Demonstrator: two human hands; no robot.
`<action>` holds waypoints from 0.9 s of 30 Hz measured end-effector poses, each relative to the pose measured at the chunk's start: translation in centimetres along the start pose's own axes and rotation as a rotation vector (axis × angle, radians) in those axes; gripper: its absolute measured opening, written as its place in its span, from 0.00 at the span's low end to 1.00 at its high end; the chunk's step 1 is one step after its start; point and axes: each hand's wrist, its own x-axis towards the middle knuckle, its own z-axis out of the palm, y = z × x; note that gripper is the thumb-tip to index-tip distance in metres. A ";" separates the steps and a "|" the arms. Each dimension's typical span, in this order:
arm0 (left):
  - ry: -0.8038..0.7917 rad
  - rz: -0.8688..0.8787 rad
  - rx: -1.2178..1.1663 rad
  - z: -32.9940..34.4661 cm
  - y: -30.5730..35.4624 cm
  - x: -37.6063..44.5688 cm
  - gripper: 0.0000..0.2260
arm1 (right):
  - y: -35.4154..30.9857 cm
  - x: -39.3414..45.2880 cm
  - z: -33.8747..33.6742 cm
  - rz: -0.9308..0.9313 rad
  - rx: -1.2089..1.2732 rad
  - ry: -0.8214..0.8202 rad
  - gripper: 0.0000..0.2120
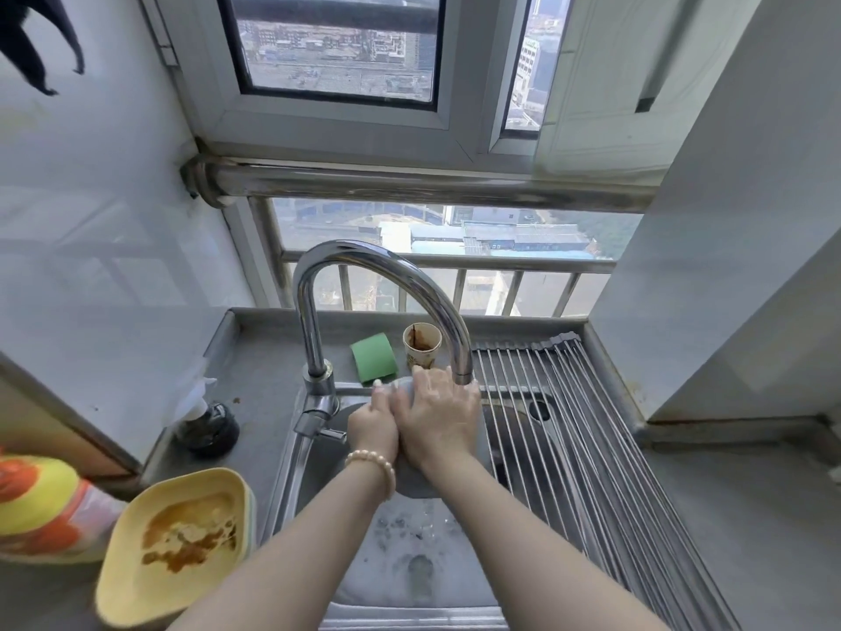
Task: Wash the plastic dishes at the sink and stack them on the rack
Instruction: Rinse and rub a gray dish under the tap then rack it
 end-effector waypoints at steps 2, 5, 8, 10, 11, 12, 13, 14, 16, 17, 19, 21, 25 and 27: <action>0.014 -0.064 -0.003 -0.3 -1.0 0.5 0.23 | 1.1 -0.9 0.2 -0.146 -0.020 -0.101 0.40; 0.023 -0.129 -0.006 -0.3 -1.7 0.8 0.24 | 3.8 -0.3 0.5 -0.136 0.096 -0.230 0.31; -0.003 -0.176 0.037 0.0 -1.3 0.8 0.24 | 3.2 -0.5 0.3 0.003 0.052 -0.218 0.28; -0.005 -0.217 0.035 0.0 -1.0 1.1 0.24 | 2.0 -1.6 0.3 -0.130 0.037 -0.213 0.33; 0.007 -0.241 0.010 0.1 -0.9 1.2 0.24 | 1.9 -2.0 0.4 -0.185 0.079 -0.220 0.34; 0.020 -0.246 0.016 0.3 -1.0 1.3 0.25 | 2.3 -1.7 0.3 -0.169 0.111 -0.234 0.32; -0.002 -0.252 0.032 0.4 -0.9 1.2 0.25 | 2.9 -1.1 0.2 -0.062 0.142 -0.235 0.29; -0.018 -0.250 0.049 0.5 -0.9 0.9 0.25 | 3.3 -0.7 0.1 0.067 0.152 -0.245 0.27; -0.007 -0.271 0.053 0.7 -1.0 0.7 0.25 | 3.2 -0.7 0.4 0.121 0.089 -0.243 0.28; -0.003 -0.295 0.028 0.8 -1.1 0.8 0.25 | 2.9 -1.2 0.4 0.006 0.049 -0.220 0.30; 0.032 -0.311 -0.007 0.7 -1.1 1.1 0.26 | 3.4 -1.5 0.7 -0.224 0.038 -0.249 0.32; 0.004 -0.303 0.005 0.9 -0.7 0.8 0.25 | 4.9 -0.5 0.9 -0.096 0.164 -0.278 0.28; -0.123 -0.226 0.052 1.1 0.1 0.3 0.23 | 6.3 1.5 -0.2 0.238 0.300 -0.306 0.28; -0.195 -0.177 0.059 1.0 0.3 0.7 0.22 | 6.8 2.1 -1.1 0.294 0.402 -0.331 0.25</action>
